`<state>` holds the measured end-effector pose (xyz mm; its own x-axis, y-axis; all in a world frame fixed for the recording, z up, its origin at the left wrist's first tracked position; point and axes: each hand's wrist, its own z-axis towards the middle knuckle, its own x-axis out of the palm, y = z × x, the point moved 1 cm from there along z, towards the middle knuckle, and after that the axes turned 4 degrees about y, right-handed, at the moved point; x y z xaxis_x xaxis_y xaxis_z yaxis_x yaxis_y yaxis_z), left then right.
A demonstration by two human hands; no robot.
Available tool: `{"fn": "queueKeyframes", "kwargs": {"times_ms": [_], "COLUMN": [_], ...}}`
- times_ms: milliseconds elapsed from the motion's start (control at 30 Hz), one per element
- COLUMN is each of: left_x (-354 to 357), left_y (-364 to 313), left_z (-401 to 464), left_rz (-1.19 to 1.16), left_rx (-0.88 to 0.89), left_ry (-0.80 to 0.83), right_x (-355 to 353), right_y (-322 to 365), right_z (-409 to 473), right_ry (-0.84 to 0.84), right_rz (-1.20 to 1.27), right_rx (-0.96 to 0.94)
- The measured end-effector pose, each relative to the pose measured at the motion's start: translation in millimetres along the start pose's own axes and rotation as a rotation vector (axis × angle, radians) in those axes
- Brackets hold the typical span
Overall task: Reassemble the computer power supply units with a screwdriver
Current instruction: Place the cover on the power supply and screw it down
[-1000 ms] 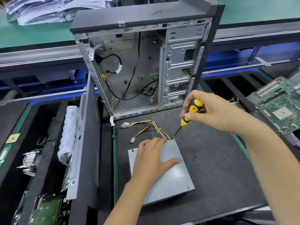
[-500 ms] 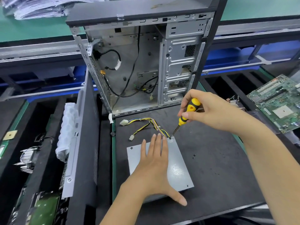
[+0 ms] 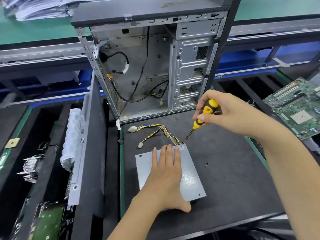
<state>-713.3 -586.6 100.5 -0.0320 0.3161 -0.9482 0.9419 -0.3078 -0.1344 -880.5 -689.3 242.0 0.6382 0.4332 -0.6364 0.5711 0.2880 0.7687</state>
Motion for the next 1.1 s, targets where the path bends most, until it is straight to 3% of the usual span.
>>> {"fn": "queueKeyframes", "kwargs": {"times_ms": [1100], "left_x": [-1.1], "left_y": [1.4], "left_z": [-3.0], "left_rz": [-0.031], "left_rx": [0.009], "left_ry": [-0.067], "right_x": [8.8], "right_y": [-6.0], "right_z": [3.3], "right_ry": [0.008], "right_rz": [-0.031], "right_rx": [0.018]}}
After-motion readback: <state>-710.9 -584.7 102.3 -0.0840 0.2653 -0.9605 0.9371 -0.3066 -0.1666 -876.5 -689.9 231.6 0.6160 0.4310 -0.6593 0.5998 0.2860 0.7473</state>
